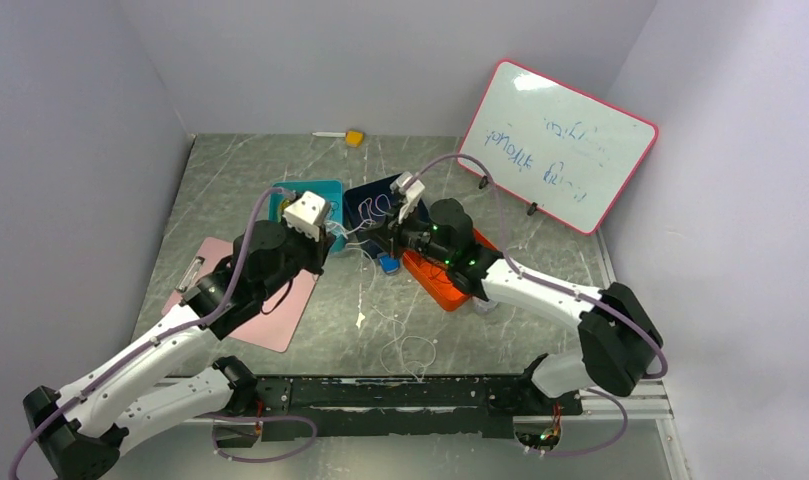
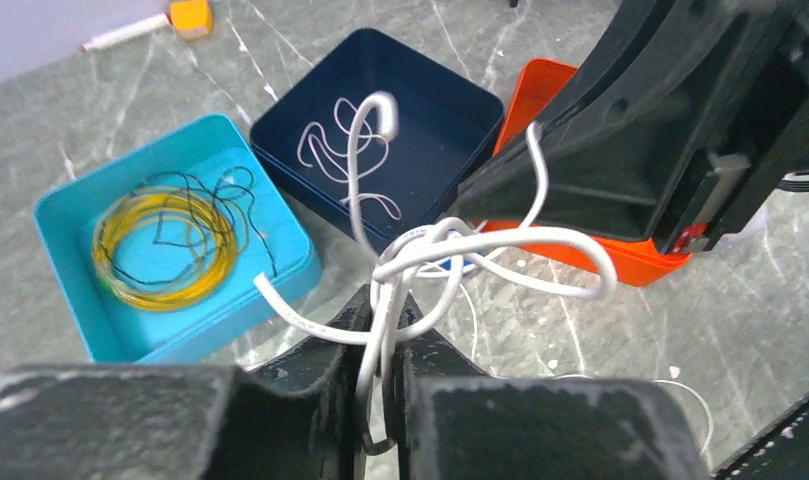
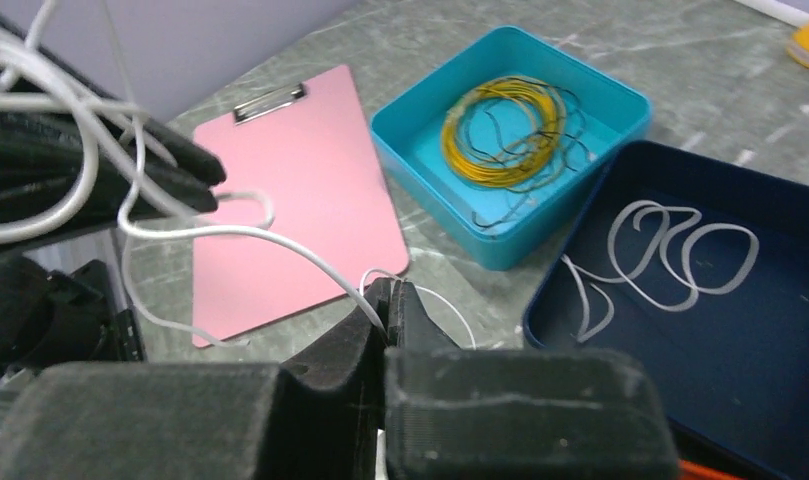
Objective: Untangle the cables
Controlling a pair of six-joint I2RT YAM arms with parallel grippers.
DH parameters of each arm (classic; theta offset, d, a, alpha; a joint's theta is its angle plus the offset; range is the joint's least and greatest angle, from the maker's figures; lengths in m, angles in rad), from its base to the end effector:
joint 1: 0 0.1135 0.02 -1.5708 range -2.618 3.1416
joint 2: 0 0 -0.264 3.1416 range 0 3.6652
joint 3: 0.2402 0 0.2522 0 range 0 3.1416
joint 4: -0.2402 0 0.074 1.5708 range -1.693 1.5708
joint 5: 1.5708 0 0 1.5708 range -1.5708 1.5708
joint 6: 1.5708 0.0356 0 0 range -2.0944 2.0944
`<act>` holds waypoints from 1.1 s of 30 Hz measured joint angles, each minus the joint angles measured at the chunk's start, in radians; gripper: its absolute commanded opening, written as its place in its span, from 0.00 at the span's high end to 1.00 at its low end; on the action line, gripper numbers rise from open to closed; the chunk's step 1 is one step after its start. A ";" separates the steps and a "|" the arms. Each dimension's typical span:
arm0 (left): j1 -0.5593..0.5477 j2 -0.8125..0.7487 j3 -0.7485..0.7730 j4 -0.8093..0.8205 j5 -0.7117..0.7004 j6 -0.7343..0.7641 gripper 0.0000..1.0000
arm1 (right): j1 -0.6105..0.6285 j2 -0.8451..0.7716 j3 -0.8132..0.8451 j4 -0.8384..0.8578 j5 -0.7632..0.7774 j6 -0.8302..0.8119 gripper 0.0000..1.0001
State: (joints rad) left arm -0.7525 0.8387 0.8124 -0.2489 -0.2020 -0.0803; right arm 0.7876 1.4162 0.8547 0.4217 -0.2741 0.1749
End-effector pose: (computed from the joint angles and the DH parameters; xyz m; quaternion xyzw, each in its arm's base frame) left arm 0.1471 -0.1279 0.3338 0.2042 0.7690 -0.1693 0.5816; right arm 0.2231 0.2377 0.2796 -0.3109 0.6859 0.3922 0.5283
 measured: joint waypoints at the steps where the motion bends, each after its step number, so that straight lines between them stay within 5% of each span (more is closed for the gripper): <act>1: 0.000 0.000 -0.006 0.002 0.000 -0.008 0.69 | -0.002 -0.010 0.000 -0.017 0.017 0.004 1.00; 4: 0.000 0.008 -0.026 0.003 -0.002 -0.038 0.60 | -0.006 -0.060 0.000 -0.095 0.078 0.024 1.00; 12: 0.000 0.068 -0.140 0.024 -0.051 -0.148 0.55 | -0.009 -0.189 0.002 -0.295 0.197 0.107 1.00; 18: 0.004 0.086 -0.235 0.067 -0.066 -0.239 0.35 | -0.009 -0.203 0.008 -0.394 0.235 0.140 1.00; 33: 0.007 0.008 -0.312 0.261 0.121 -0.203 0.33 | -0.010 -0.144 0.122 -0.518 0.290 0.174 1.00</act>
State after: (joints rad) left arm -0.7456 0.8463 0.4999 0.0120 -0.0811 -0.2836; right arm 0.7780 1.2724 0.9764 -0.0963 0.0154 0.3485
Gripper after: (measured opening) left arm 0.670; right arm 0.013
